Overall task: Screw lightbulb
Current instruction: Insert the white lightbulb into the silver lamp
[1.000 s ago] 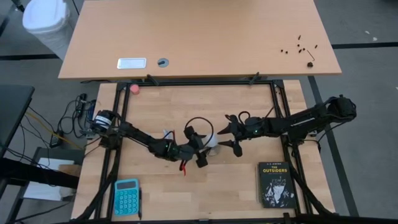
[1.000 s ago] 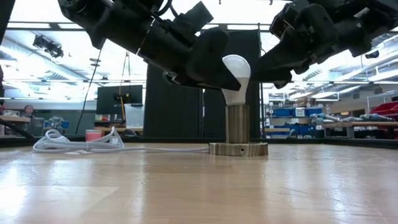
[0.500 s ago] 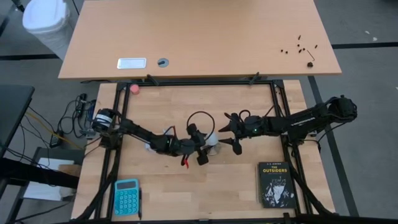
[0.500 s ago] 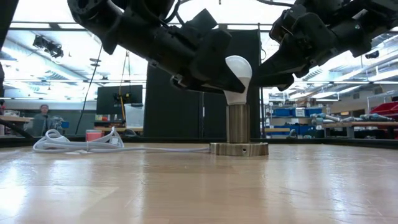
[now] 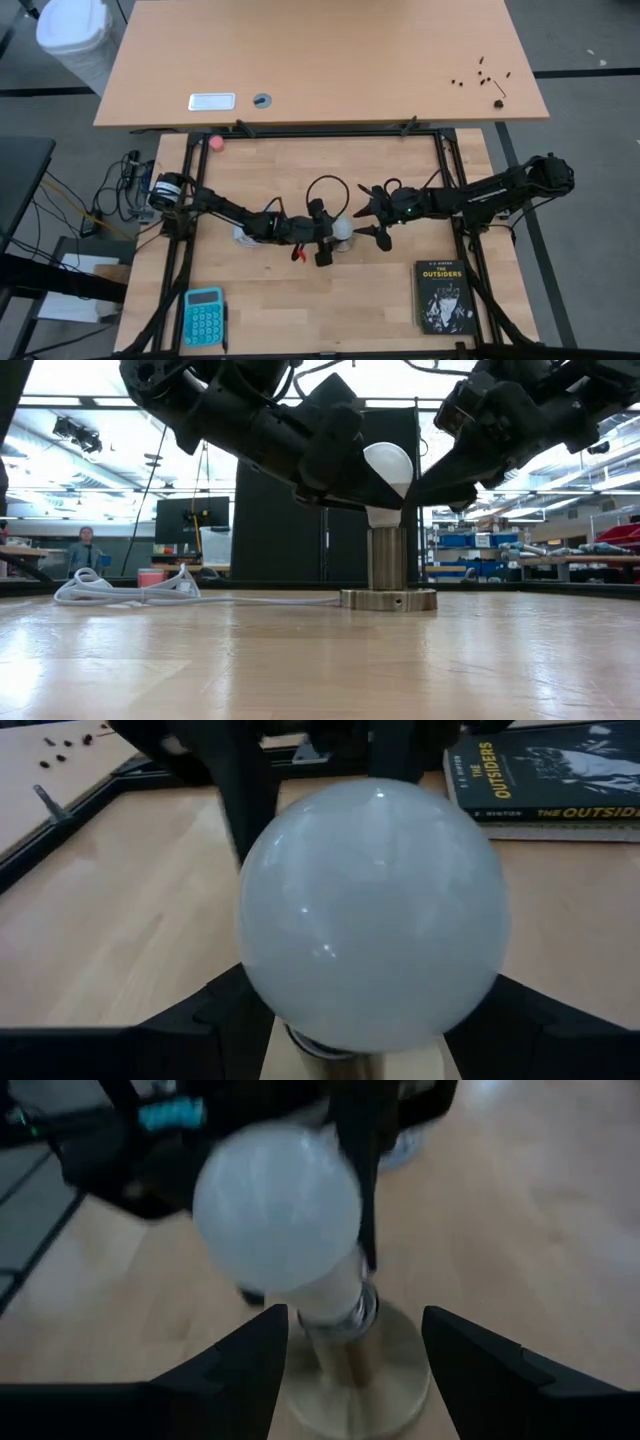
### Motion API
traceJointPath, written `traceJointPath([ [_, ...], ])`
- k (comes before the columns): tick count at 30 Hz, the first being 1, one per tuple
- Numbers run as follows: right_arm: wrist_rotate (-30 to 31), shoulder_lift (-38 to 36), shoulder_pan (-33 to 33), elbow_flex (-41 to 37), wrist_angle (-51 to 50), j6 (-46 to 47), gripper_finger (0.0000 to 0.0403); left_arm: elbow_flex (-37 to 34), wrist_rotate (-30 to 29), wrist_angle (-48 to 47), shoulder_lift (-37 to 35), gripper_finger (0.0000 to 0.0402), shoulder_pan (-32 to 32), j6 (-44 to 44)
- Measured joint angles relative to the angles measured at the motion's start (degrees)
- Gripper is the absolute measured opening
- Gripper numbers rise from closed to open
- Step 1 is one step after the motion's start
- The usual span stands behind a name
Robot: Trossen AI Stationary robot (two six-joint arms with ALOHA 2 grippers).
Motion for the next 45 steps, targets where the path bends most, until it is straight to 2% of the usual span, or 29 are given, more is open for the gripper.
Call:
traceJointPath([
  [4,-1.93,-0.26,0.0,0.0,-2.69,-0.47,0.0243,0.0,3.63,0.27,-0.02,0.0252,1.41,0.09],
  [20,-19.01,-3.63,0.0,0.0,-3.51,-4.67,0.0243,0.0,16.43,-0.32,-0.04,0.0252,5.31,3.86],
  [31,-24.99,-8.74,0.18,0.0,-7.24,-3.99,0.0243,0.0,24.94,-1.06,-0.04,0.0252,7.49,8.8],
  [41,-24.75,-13.2,2.99,0.0,-7.65,-0.87,0.0243,0.0,31.8,-1.61,-0.04,0.0252,10.62,10.39],
  [45,-20.59,-13.69,4.24,0.0,-8.05,-0.25,0.0243,0.0,33.33,-1.68,-0.04,0.0252,11.25,10.41],
])
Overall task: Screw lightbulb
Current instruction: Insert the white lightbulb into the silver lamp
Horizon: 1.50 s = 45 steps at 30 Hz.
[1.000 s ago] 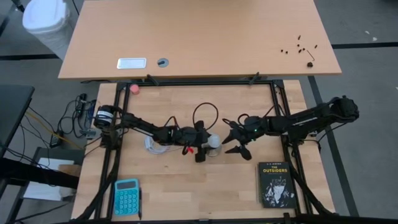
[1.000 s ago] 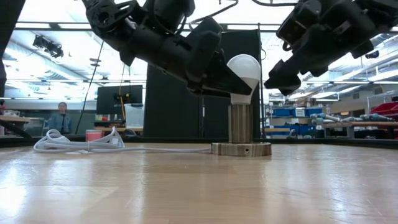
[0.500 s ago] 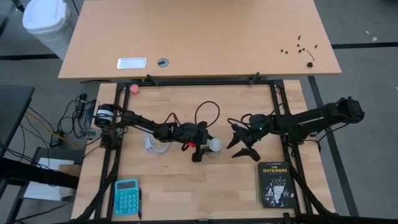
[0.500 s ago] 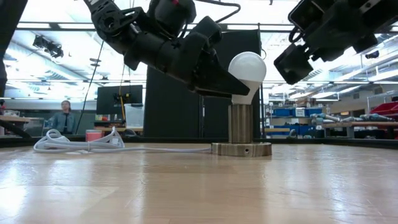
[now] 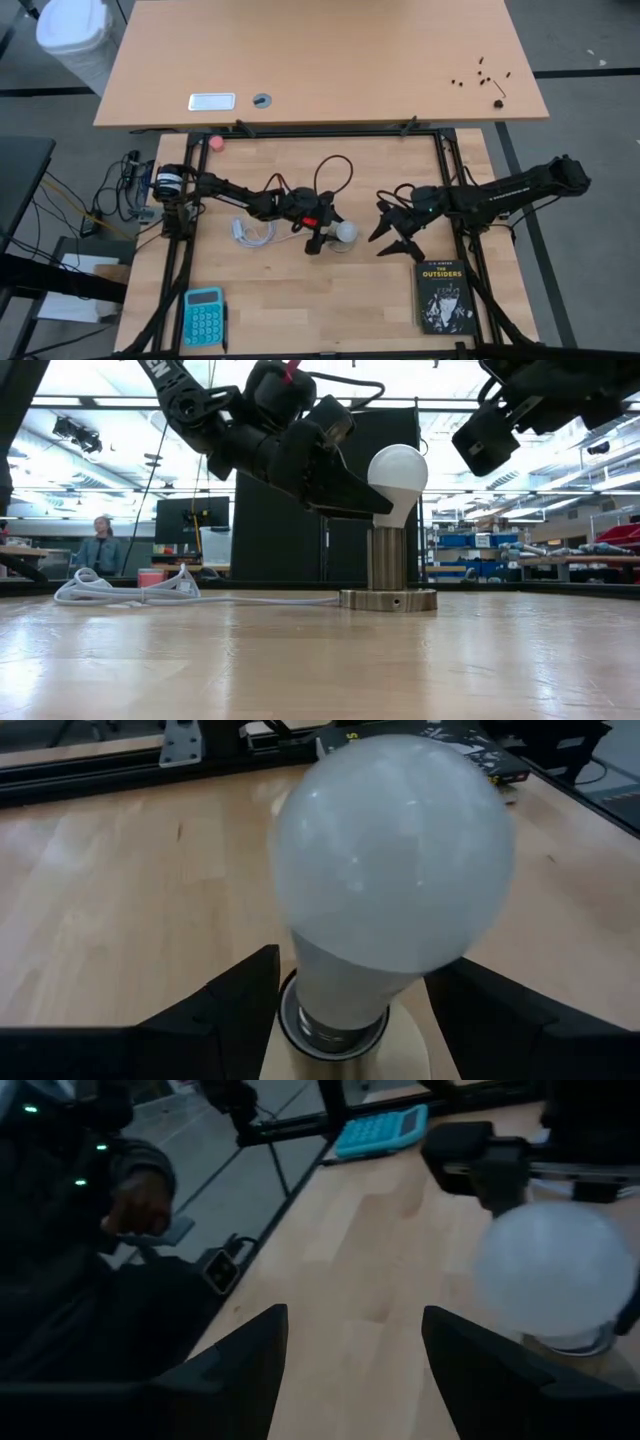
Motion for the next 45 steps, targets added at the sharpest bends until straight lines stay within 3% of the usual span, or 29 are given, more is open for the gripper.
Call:
traceJointPath([
  [7,7.44,0.09,0.61,0.0,0.03,-0.39,0.0243,0.0,-2.43,0.11,0.0,0.0252,0.01,-1.44],
  [17,7.46,0.09,0.64,0.0,0.01,-1.39,0.0243,-0.02,-5.38,-1.83,0.0,0.0259,-0.71,-2.0],
  [30,7.46,0.12,0.64,0.0,-0.04,-1.26,0.0243,-0.02,-6.52,-5.57,0.0,0.033,-0.69,-3.92],
  [45,7.46,0.16,0.64,0.0,-0.18,-1.34,0.0243,-0.02,-11.76,-16.19,-6.63,0.0333,-0.69,-4.42],
])
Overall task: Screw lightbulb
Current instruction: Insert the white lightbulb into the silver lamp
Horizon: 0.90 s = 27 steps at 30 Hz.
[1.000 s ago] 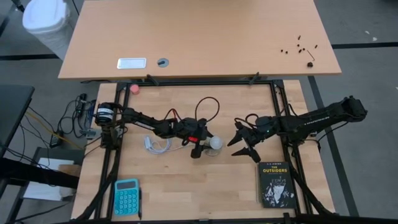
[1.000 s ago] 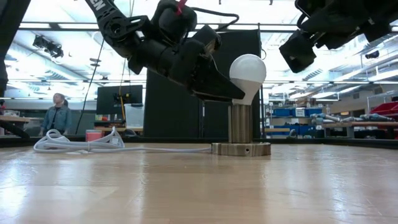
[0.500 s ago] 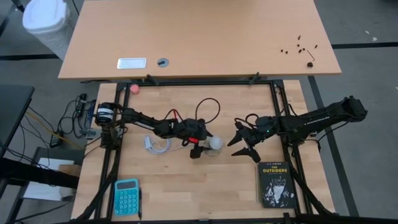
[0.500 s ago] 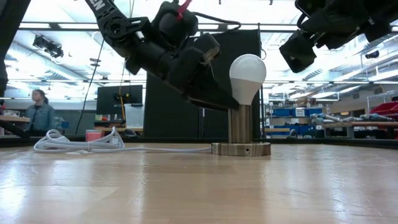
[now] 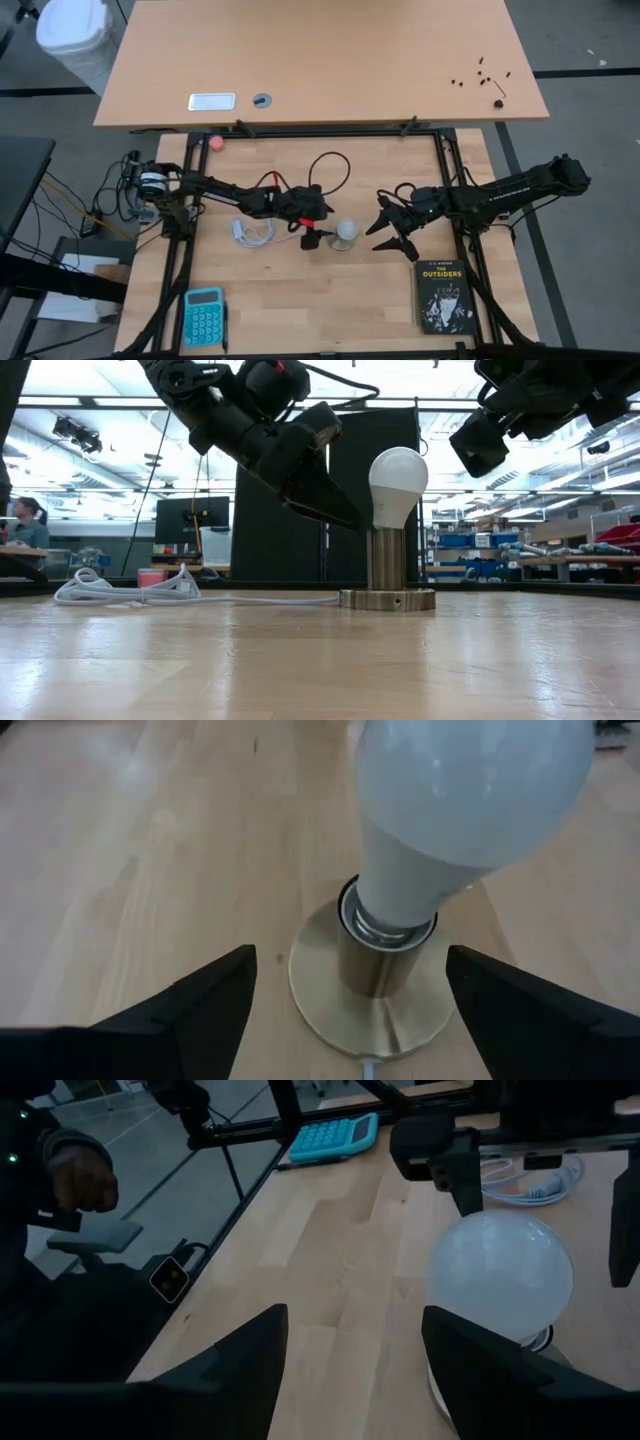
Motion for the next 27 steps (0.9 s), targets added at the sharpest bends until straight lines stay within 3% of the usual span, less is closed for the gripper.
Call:
traceJointPath([
  [18,1.97,0.0,-0.02,0.0,-0.35,-1.28,0.0243,0.0,-0.49,-4.33,0.05,0.0333,-0.35,-2.48],
  [27,5.1,-1.16,-2.7,0.0,-5.77,-2.52,0.0243,0.0,-3.7,-6.96,0.05,0.0333,-4.79,-6.64],
])
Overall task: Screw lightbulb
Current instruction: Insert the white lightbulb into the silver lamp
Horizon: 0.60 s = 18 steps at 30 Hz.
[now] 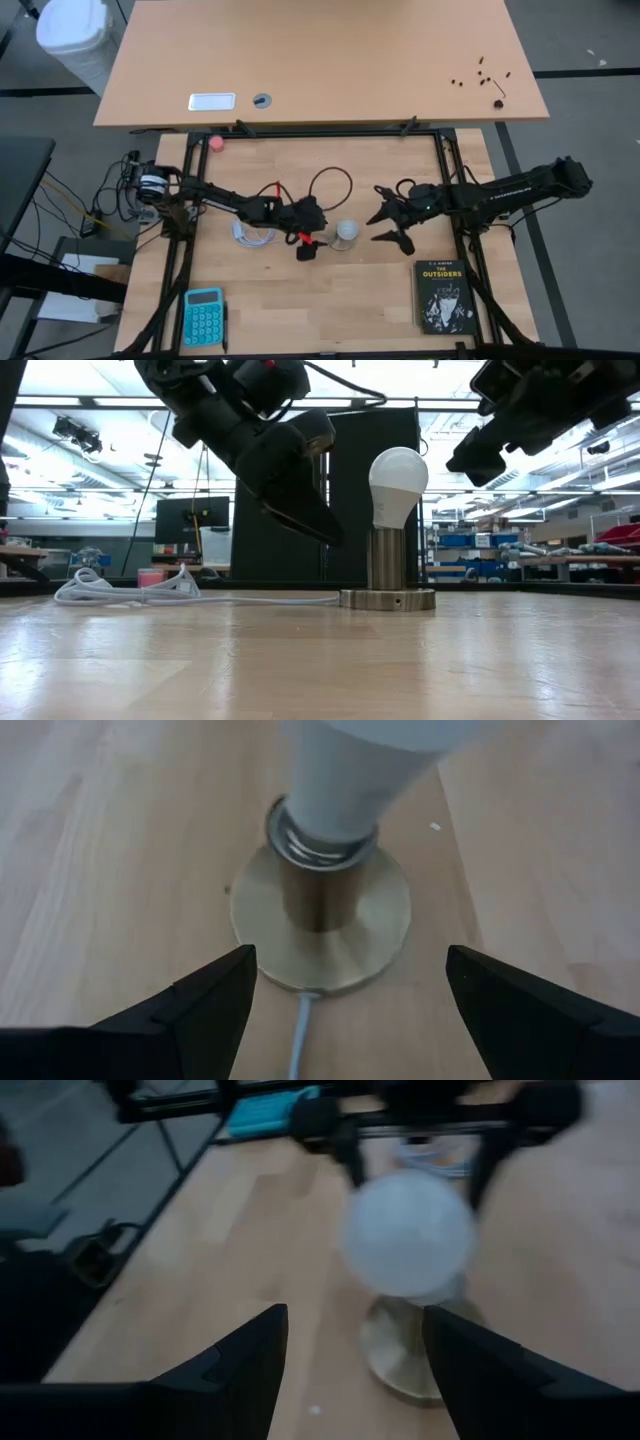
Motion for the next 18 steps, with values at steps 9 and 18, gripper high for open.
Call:
traceJointPath([
  [9,0.78,-0.22,-1.15,0.0,-0.32,-0.49,0.0243,-0.35,-8.86,0.41,0.0,0.0333,-3.81,-2.46],
  [18,0.78,-0.22,-1.15,0.0,-0.34,-0.42,0.0243,-0.85,-9.98,4.05,0.02,0.0326,-3.8,-5.58],
])
